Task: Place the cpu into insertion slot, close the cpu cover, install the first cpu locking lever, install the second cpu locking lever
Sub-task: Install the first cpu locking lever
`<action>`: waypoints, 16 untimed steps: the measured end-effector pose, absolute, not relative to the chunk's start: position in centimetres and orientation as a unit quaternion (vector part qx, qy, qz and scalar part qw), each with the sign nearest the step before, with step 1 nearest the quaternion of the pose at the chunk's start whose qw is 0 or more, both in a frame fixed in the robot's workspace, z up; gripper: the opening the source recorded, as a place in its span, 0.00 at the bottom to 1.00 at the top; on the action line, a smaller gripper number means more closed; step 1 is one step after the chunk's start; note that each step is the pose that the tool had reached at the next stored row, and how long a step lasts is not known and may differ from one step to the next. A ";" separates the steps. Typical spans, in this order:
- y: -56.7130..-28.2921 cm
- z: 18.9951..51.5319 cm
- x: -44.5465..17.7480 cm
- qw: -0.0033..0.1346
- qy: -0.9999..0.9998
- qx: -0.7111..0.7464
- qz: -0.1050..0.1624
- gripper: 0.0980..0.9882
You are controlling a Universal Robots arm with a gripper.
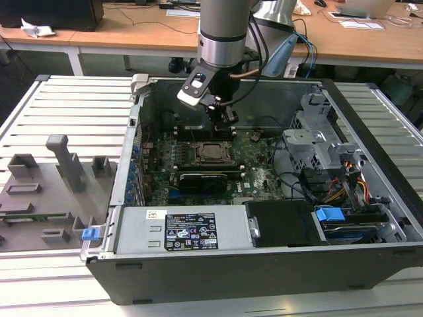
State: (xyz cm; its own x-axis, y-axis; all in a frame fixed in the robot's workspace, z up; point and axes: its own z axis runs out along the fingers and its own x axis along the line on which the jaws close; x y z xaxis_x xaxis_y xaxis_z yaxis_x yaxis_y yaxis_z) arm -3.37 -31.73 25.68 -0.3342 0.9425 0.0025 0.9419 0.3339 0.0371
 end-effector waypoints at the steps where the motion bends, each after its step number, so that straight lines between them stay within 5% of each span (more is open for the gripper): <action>1: -31.7 25.7 -3.4 0.010 0.817 0.577 0.016 0.01; 16: -31.7 25.6 -3.4 0.009 0.822 0.569 0.016 0.01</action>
State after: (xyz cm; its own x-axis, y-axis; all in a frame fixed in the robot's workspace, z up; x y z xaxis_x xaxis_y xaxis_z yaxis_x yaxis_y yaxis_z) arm -3.38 -31.74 25.64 -0.3514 0.9362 0.0027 0.9356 0.3511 0.0367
